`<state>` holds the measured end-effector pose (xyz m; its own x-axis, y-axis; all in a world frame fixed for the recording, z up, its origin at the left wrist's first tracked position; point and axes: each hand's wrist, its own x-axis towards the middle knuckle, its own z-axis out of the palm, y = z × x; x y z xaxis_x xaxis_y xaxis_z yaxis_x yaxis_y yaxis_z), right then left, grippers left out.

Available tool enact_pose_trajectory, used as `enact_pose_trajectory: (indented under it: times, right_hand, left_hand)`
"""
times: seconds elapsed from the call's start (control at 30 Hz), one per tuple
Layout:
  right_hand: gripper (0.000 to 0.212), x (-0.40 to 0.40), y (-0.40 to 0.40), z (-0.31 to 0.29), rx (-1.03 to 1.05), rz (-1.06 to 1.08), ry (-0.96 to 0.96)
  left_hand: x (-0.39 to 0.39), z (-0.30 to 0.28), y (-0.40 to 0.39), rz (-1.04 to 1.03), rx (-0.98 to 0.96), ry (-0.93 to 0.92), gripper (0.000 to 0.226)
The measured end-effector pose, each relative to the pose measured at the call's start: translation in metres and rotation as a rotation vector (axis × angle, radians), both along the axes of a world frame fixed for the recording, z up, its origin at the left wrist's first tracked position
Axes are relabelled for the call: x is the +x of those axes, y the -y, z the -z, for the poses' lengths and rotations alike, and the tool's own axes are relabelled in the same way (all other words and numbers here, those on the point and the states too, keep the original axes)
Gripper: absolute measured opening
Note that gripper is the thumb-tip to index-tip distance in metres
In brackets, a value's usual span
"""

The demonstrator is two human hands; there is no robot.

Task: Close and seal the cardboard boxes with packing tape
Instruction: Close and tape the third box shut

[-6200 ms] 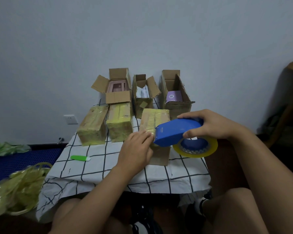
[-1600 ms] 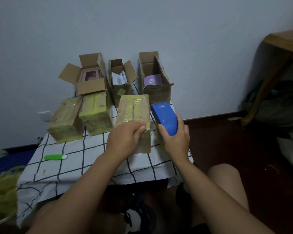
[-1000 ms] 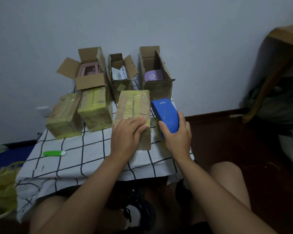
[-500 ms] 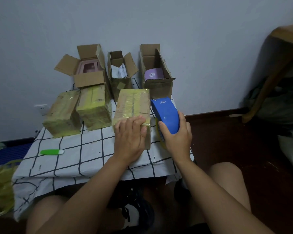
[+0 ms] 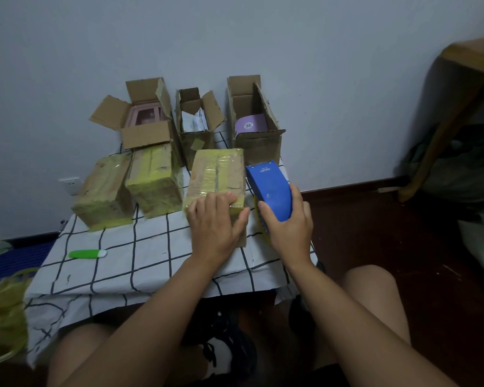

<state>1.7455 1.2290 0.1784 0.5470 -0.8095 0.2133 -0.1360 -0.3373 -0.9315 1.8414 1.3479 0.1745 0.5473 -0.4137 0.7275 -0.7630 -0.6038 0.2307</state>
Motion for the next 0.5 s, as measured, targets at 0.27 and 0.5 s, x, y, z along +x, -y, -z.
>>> enact_pose_trajectory:
  times: [0.27,0.5]
  right_hand:
    - [0.079,-0.001,0.001,0.003,-0.005,-0.003,0.016]
    - [0.079,-0.002,0.0,0.003,0.004,-0.003,0.024]
  left_hand:
    - [-0.005,-0.002,0.007,-0.087,-0.018,0.022,0.045]
    - [-0.012,-0.009,0.016,-0.157,-0.053,-0.018,0.04]
